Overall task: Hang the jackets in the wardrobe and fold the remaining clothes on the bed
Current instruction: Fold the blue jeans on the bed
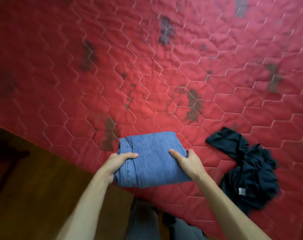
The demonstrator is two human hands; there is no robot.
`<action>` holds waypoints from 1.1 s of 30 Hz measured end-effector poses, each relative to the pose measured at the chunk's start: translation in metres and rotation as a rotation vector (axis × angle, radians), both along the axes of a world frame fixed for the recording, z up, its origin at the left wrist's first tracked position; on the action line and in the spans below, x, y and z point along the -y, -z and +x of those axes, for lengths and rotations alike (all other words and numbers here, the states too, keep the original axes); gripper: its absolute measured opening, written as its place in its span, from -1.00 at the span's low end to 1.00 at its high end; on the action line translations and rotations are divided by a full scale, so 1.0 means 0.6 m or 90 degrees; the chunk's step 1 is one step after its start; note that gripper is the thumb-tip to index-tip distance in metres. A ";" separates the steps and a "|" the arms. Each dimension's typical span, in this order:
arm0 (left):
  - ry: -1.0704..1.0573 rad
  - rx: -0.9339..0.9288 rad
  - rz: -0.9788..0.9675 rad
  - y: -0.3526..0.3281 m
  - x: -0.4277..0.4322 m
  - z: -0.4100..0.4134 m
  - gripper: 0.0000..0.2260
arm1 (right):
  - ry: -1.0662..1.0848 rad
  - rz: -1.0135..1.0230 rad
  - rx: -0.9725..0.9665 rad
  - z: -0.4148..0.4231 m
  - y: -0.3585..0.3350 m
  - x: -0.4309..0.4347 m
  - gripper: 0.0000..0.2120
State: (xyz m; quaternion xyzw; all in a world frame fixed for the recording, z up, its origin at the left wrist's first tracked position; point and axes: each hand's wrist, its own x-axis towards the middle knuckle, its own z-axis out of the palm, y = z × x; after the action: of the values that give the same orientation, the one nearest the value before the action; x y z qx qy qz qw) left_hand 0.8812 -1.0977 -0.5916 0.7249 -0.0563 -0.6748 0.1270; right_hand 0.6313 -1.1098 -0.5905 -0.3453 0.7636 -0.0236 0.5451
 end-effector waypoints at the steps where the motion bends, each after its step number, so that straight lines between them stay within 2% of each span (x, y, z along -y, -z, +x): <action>1: -0.026 0.010 -0.004 -0.030 -0.002 -0.004 -0.66 | -0.121 -0.148 -0.064 -0.002 -0.032 -0.005 -0.24; 3: -0.059 0.040 -0.021 -0.096 -0.002 -0.012 -0.66 | -0.400 -0.391 -0.051 0.000 -0.109 -0.015 0.00; 5: -0.083 0.058 -0.050 -0.168 -0.005 -0.017 -0.62 | -0.660 -0.466 -0.047 0.010 -0.180 -0.028 0.19; 7: -0.092 0.049 -0.072 -0.249 -0.013 -0.021 -0.62 | -0.804 -0.512 -0.107 0.023 -0.236 -0.039 0.24; 9: -0.076 0.032 -0.091 -0.337 -0.031 -0.022 -0.62 | -0.816 -0.583 -0.138 0.027 -0.289 -0.040 0.13; 12: -0.098 0.047 -0.181 -0.445 -0.055 -0.006 -0.57 | -0.746 -0.694 -0.102 0.027 -0.387 -0.018 -0.25; 14: -0.127 0.133 -0.277 -0.531 -0.079 0.000 -0.41 | -0.722 -0.727 -0.108 0.034 -0.481 -0.010 -0.51; 15: -0.095 0.244 -0.329 -0.575 -0.093 0.000 -0.28 | -0.715 -0.736 -0.107 0.040 -0.526 -0.008 -0.61; 17: 0.034 0.493 -0.516 -0.658 -0.130 -0.011 -0.14 | -0.738 -0.754 -0.128 0.058 -0.604 -0.005 -0.72; 19: 0.279 0.624 -0.731 -0.731 -0.171 -0.035 -0.09 | -0.804 -0.776 -0.158 0.080 -0.669 -0.009 -0.77; 21: 0.569 0.778 -0.753 -0.761 -0.187 -0.037 -0.05 | -0.863 -0.798 -0.164 0.109 -0.728 -0.025 -0.77; 22: 0.653 0.855 -0.732 -0.765 -0.186 -0.025 -0.09 | -0.891 -0.808 -0.159 0.126 -0.752 -0.035 -0.76; 23: 0.680 0.899 -0.694 -0.774 -0.183 -0.009 -0.20 | -0.914 -0.812 -0.154 0.142 -0.773 -0.045 -0.73; 25: 0.626 0.906 -0.666 -0.800 -0.188 0.032 -0.50 | -0.936 -0.817 -0.145 0.173 -0.804 -0.064 -0.65; 26: 0.597 0.889 -0.676 -0.809 -0.195 0.056 -0.58 | -0.936 -0.817 -0.134 0.188 -0.814 -0.069 -0.62; 30: 0.512 0.806 -0.725 -0.832 -0.250 0.149 -0.64 | -0.958 -0.770 -0.083 0.261 -0.846 -0.081 -0.58; 33: 0.489 0.764 -0.695 -0.850 -0.298 0.225 -0.62 | -1.023 -0.712 -0.037 0.337 -0.869 -0.093 -0.54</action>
State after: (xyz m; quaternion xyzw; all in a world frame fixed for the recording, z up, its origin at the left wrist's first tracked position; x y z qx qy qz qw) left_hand 1.0161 -0.9186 -0.0816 0.7257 -0.6647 -0.0575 0.1683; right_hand 0.8337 -1.0537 -0.0694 -0.9716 0.1928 0.0047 0.1372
